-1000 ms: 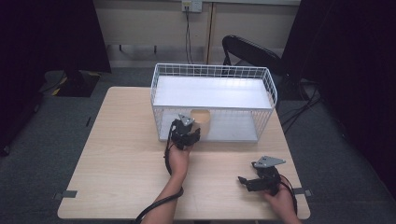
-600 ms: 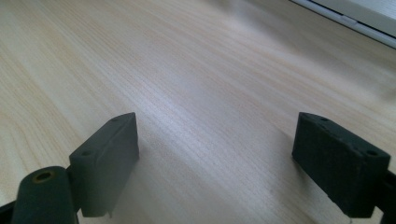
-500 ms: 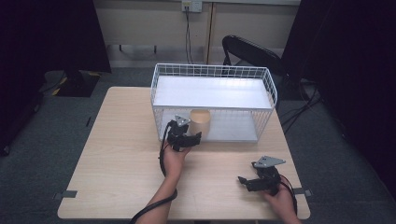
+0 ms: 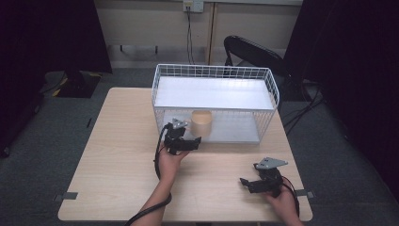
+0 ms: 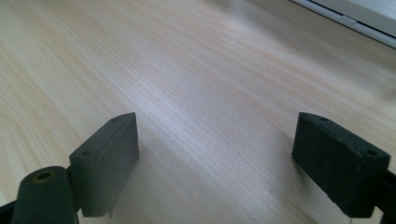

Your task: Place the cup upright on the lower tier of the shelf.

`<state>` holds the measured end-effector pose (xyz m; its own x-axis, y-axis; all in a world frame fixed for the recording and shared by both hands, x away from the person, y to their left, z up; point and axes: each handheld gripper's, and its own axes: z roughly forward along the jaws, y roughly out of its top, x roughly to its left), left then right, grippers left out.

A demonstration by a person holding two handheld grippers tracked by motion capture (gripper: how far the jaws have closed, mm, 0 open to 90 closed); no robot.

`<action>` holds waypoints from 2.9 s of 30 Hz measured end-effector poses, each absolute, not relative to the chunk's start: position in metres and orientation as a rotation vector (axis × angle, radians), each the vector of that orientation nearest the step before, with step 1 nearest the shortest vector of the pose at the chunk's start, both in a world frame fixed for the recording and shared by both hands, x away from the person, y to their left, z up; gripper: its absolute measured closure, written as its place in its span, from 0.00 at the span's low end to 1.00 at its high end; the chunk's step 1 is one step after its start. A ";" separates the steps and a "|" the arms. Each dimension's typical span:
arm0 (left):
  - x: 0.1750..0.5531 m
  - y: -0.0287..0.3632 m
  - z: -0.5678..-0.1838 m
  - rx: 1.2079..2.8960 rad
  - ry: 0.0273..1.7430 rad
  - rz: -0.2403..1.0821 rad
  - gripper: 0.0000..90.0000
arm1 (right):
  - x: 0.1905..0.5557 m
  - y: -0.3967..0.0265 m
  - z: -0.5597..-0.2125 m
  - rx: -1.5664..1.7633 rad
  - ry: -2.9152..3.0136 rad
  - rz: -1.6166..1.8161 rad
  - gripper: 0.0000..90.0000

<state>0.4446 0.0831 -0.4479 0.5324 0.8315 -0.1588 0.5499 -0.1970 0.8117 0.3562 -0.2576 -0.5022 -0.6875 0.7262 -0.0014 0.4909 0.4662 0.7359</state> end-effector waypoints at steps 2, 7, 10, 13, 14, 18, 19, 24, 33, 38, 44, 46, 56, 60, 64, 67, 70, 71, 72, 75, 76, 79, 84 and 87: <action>0.444 0.085 -0.448 1.896 1.125 0.402 0.21 | 0.356 -0.258 -0.502 1.034 2.404 1.055 0.15; 0.440 0.093 -0.445 1.916 1.091 0.416 0.17 | 0.356 -0.258 -0.502 1.034 2.404 1.054 0.15; 0.438 0.094 -0.446 1.940 1.075 0.413 0.16 | 0.356 -0.258 -0.502 1.034 2.404 1.054 0.15; 0.436 0.096 -0.446 1.966 1.059 0.406 0.15 | 0.356 -0.258 -0.502 1.034 2.404 1.054 0.16; 0.435 0.097 -0.447 1.965 1.057 0.400 0.15 | 0.356 -0.258 -0.502 1.034 2.404 1.054 0.16; 0.433 0.098 -0.448 1.958 1.049 0.373 0.13 | 0.356 -0.258 -0.502 1.034 2.404 1.054 0.15; 0.433 0.098 -0.448 1.958 1.049 0.373 0.11 | 0.356 -0.258 -0.502 1.034 2.404 1.054 0.15; 0.430 0.099 -0.449 1.983 1.028 0.363 0.08 | 0.356 -0.258 -0.502 1.034 2.404 1.054 0.16; 0.425 0.107 -0.449 2.014 0.999 0.355 0.07 | 0.356 -0.258 -0.502 1.035 2.403 1.053 0.16; 0.421 0.112 -0.451 2.014 1.003 0.351 0.07 | 0.356 -0.258 -0.502 1.035 2.402 1.052 0.15; 0.416 0.119 -0.451 2.021 0.994 0.343 0.07 | 0.356 -0.258 -0.502 1.036 2.402 1.051 0.15; 0.415 0.122 -0.449 2.013 0.987 0.336 0.07 | 0.356 -0.258 -0.502 1.036 2.402 1.052 0.15; 0.409 0.132 -0.452 2.018 0.981 0.317 0.07 | 0.356 -0.258 -0.502 1.035 2.403 1.052 0.15; 0.405 0.141 -0.456 2.008 0.988 0.293 0.08 | 0.355 -0.258 -0.502 1.036 2.403 1.052 0.15; 0.402 0.146 -0.459 2.015 0.982 0.293 0.08 | 0.355 -0.258 -0.502 1.035 2.403 1.052 0.15; 0.399 0.152 -0.460 2.021 0.985 0.303 0.08 | 0.356 -0.258 -0.502 1.035 2.403 1.052 0.15; 0.396 0.159 -0.461 2.017 0.996 0.308 0.08 | 0.355 -0.258 -0.502 1.035 2.403 1.052 0.15; 0.395 0.161 -0.461 2.014 0.998 0.313 0.08 | 0.355 -0.258 -0.502 1.035 2.403 1.052 0.15; 0.394 0.163 -0.463 2.010 1.005 0.309 0.08 | 0.355 -0.258 -0.502 1.035 2.402 1.052 0.15; 0.392 0.168 -0.465 2.018 1.006 0.306 0.08 | 0.355 -0.258 -0.502 1.035 2.402 1.052 0.15; 0.392 0.170 -0.466 2.015 1.012 0.305 0.08 | 0.355 -0.258 -0.502 1.035 2.402 1.052 0.15; 0.390 0.175 -0.468 2.017 1.021 0.297 0.08 | 0.355 -0.258 -0.502 1.035 2.403 1.052 0.15; 0.388 0.183 -0.469 2.016 1.023 0.309 0.08 | 0.355 -0.258 -0.502 1.035 2.403 1.051 0.15; 0.386 0.189 -0.470 2.011 1.025 0.300 0.08 | 0.355 -0.258 -0.502 1.035 2.403 1.052 0.15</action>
<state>0.3864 0.1894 -0.4696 0.6374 0.7557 -0.1506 0.5552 -0.3150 0.7697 0.3555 -0.2582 -0.5022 -0.6859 0.7277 -0.0025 0.4917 0.4659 0.7356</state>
